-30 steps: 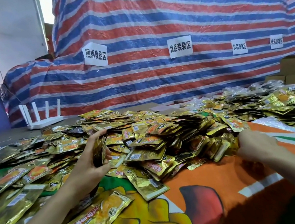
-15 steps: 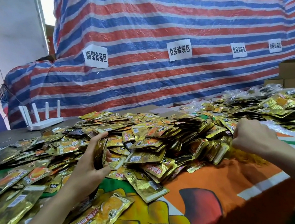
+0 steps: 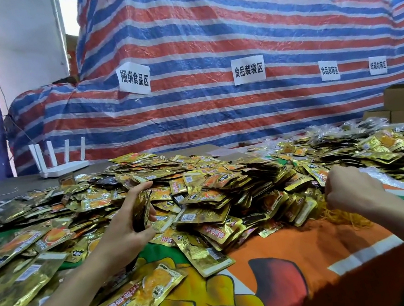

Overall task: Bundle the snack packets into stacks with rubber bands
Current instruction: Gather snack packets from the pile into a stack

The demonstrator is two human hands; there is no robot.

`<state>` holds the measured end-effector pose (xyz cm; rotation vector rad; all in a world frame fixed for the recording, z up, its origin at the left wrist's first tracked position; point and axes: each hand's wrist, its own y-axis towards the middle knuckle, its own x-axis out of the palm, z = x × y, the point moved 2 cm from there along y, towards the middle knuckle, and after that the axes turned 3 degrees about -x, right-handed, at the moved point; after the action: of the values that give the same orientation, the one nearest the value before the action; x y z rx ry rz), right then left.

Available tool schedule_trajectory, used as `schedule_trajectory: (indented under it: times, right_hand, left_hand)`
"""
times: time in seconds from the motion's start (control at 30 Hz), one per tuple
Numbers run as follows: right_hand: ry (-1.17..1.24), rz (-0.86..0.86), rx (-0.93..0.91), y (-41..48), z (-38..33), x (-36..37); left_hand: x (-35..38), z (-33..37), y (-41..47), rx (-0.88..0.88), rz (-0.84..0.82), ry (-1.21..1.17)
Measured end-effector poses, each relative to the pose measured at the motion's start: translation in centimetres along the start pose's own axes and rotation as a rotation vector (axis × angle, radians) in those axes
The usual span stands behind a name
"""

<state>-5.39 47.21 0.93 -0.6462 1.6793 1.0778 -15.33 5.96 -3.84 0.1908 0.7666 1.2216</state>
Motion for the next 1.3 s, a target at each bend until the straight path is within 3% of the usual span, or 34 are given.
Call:
schedule_trajectory:
  times: [0.5,0.73,1.0,1.17,1.3]
  right_hand:
    - [0.142,-0.067,-0.013,0.2,-0.4,-1.3]
    - [0.134,0.089,-0.102,-1.1,-3.2,-4.1]
    - [0.718,-0.101,-0.509,-4.5,-14.3,-3.7]
    - [0.985,-0.317,-0.556,-5.5,-22.7,-0.9]
    - [1.128,-0.306,-0.509,-5.1,-27.3,0.6]
  left_hand:
    - [0.2,0.9,-0.3,-0.023,-0.005,-0.007]
    - [0.2,1.2,-0.5,-0.042,-0.010,-0.033]
    - [-0.2,1.7,-0.4,-0.138,0.108,-0.243]
    - [-1.2,2.0,-0.1,-0.306,0.183,-0.460]
    - [-1.8,2.2,-0.3,-0.474,0.174,-0.619]
